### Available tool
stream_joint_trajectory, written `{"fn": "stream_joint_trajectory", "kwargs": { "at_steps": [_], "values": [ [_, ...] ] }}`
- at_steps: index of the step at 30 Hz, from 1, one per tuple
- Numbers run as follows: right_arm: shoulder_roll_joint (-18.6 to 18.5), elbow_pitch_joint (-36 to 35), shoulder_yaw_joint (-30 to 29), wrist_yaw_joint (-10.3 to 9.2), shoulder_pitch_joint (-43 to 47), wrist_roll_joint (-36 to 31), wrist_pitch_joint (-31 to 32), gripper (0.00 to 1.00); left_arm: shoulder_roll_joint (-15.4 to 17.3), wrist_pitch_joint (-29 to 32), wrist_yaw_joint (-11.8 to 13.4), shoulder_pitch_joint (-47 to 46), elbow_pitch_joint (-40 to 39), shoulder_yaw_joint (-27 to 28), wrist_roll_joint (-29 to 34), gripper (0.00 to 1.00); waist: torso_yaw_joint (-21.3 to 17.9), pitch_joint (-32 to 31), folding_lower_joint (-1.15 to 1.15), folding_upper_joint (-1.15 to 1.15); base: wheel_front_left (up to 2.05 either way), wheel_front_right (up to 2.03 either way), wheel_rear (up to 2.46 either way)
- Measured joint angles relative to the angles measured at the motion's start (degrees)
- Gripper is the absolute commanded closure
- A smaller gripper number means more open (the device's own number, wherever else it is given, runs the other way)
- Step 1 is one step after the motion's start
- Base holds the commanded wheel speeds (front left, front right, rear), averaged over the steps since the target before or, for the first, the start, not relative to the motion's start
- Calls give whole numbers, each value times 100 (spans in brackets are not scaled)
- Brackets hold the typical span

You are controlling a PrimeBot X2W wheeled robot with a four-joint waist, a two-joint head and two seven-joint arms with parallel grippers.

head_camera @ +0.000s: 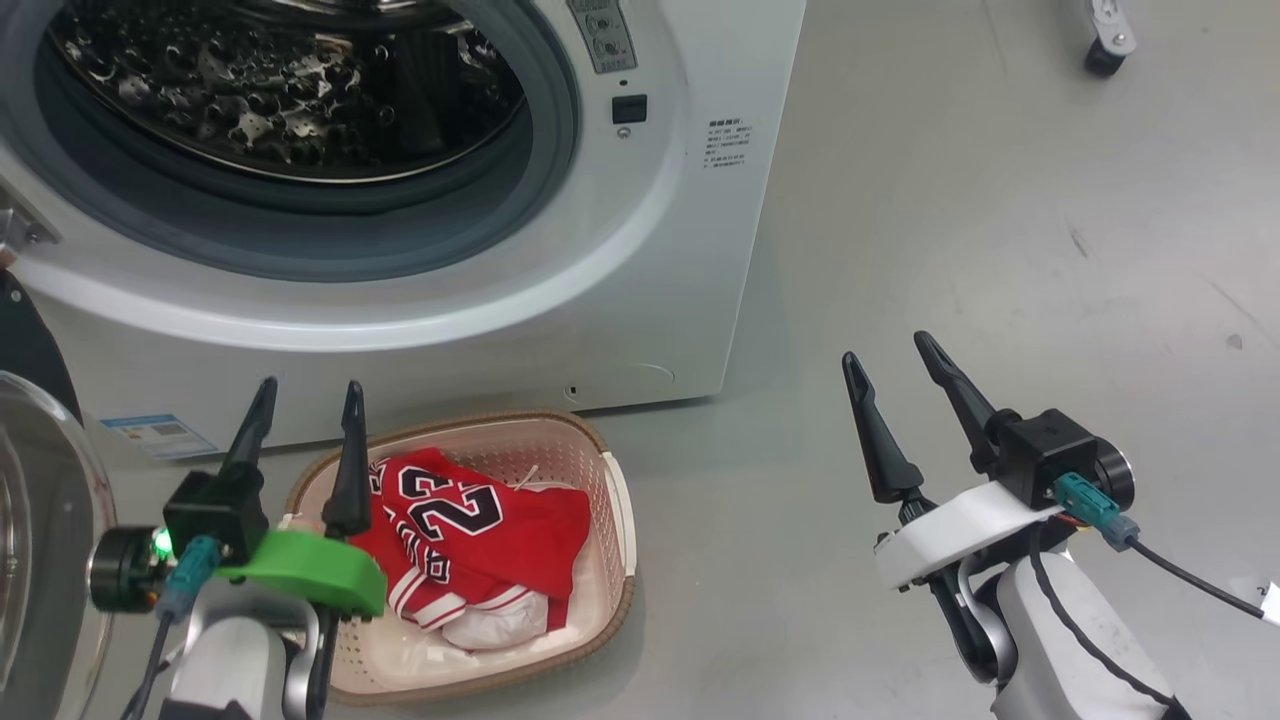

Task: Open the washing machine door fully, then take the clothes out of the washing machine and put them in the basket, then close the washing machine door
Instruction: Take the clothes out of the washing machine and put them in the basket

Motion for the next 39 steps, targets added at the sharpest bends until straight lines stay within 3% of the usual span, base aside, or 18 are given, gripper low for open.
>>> {"fn": "stream_joint_trajectory", "kwargs": {
  "at_steps": [11, 39],
  "values": [
    [7, 3, -71, -8, 251, 15, 0, 0, 1, 0, 255, 739, -346, 16, -1, 0, -14, -318, 0, 0, 0, 0, 0],
    [21, -40, -113, -52, 585, 16, 0, 0, 3, 97, 505, 1541, -1045, -8, 59, 0, -64, -542, 0, 0, 0, 0, 0]
  ]
}}
